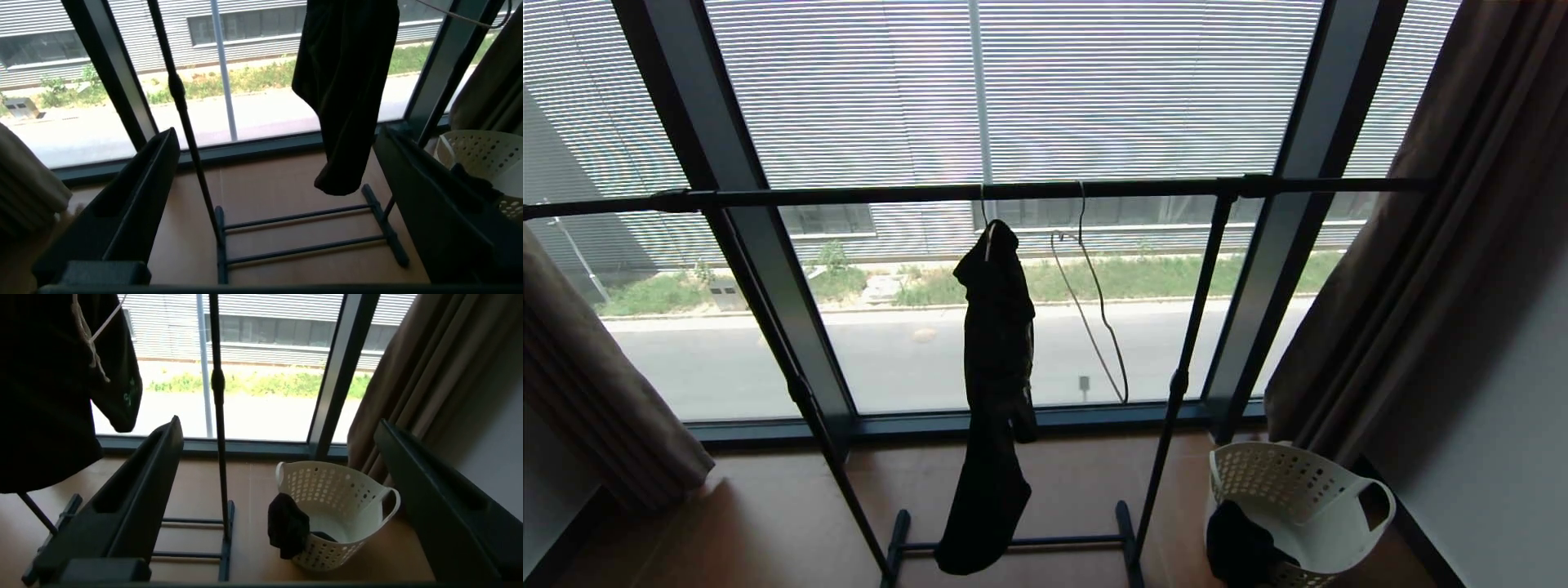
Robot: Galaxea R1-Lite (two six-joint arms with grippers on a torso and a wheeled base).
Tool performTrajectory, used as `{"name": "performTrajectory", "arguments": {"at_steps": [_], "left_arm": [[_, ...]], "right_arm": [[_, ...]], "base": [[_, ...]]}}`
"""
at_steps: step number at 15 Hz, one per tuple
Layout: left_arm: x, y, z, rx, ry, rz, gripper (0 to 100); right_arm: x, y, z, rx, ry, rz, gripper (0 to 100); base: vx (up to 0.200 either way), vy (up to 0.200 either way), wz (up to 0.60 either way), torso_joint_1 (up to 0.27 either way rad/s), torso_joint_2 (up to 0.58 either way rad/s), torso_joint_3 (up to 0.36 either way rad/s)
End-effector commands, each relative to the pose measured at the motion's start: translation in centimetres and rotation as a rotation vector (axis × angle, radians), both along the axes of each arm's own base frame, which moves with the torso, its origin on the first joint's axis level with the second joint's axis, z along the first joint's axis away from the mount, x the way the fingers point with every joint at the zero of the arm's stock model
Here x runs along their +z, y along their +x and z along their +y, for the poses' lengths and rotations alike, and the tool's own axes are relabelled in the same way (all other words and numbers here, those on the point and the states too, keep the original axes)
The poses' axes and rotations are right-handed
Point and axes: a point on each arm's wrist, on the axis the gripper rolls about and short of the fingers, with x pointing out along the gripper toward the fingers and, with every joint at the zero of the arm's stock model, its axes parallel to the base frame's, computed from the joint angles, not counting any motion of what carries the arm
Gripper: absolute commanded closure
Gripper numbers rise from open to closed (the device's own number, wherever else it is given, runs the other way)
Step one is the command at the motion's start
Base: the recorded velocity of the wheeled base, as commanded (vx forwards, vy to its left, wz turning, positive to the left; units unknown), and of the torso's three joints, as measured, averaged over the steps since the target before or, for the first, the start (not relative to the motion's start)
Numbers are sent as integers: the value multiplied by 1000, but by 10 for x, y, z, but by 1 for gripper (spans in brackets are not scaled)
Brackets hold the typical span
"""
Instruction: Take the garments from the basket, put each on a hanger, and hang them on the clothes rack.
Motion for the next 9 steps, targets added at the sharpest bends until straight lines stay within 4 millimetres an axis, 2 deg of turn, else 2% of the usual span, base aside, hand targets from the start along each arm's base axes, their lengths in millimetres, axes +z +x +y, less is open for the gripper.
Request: {"name": "performTrajectory", "arguments": {"at_steps": [1,9], "left_arm": [[0,0,0,2,0,1,0],[0,0,0,2,-2,3,0]], "right_arm": [[0,0,0,1,-1,1,0],[0,0,0,1,-1,1,0]], "base": [[0,0,0,-154,359,203],[0,0,0,-155,389,229]]}}
